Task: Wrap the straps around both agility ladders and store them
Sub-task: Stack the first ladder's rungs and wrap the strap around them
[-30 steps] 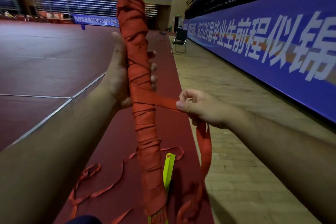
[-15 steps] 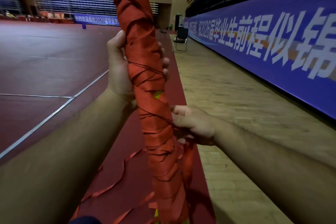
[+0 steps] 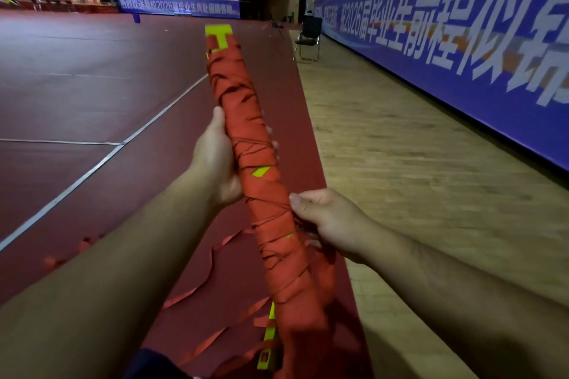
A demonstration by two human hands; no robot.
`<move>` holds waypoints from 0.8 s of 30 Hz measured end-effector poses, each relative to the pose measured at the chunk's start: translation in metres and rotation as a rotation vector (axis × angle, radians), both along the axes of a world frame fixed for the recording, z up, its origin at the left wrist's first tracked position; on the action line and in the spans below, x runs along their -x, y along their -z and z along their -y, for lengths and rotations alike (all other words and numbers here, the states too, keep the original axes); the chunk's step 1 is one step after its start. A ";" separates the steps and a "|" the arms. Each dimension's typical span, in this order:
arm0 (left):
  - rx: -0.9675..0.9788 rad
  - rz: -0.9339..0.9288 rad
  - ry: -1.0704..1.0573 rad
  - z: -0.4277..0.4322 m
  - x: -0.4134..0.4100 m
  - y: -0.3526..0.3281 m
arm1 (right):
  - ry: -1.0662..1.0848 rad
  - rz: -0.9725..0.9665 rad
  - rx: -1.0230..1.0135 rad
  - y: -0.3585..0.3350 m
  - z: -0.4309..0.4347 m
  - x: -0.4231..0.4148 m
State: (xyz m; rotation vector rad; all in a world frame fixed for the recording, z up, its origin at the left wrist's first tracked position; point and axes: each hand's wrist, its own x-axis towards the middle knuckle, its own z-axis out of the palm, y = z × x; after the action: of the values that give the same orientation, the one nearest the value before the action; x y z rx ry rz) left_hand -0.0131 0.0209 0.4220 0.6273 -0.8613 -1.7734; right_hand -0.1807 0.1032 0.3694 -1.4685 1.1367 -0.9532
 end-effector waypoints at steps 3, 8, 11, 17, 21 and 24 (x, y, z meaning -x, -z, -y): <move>-0.101 0.117 -0.115 0.009 -0.001 0.039 | 0.079 -0.257 0.109 0.014 -0.001 0.012; -0.168 0.329 -0.160 0.012 0.005 0.086 | 0.052 -0.223 0.013 0.043 0.006 0.029; -0.203 0.320 -0.069 0.015 0.015 0.106 | 0.106 -0.256 0.002 0.065 0.015 0.039; -0.263 0.048 0.060 0.022 0.040 0.143 | 0.103 -0.177 -0.135 0.128 0.025 0.044; -0.323 -0.086 0.080 0.027 0.048 0.165 | 0.048 0.205 -0.491 0.142 0.012 0.031; -0.316 -0.114 0.107 0.033 0.051 0.175 | 0.032 0.312 -0.585 0.152 0.012 0.028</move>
State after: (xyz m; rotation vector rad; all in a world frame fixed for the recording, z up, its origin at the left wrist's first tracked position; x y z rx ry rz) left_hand -0.0642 -0.0120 0.2475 0.6844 -0.5491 -2.0426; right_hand -0.2087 0.0911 0.2174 -0.8024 1.0863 -0.7509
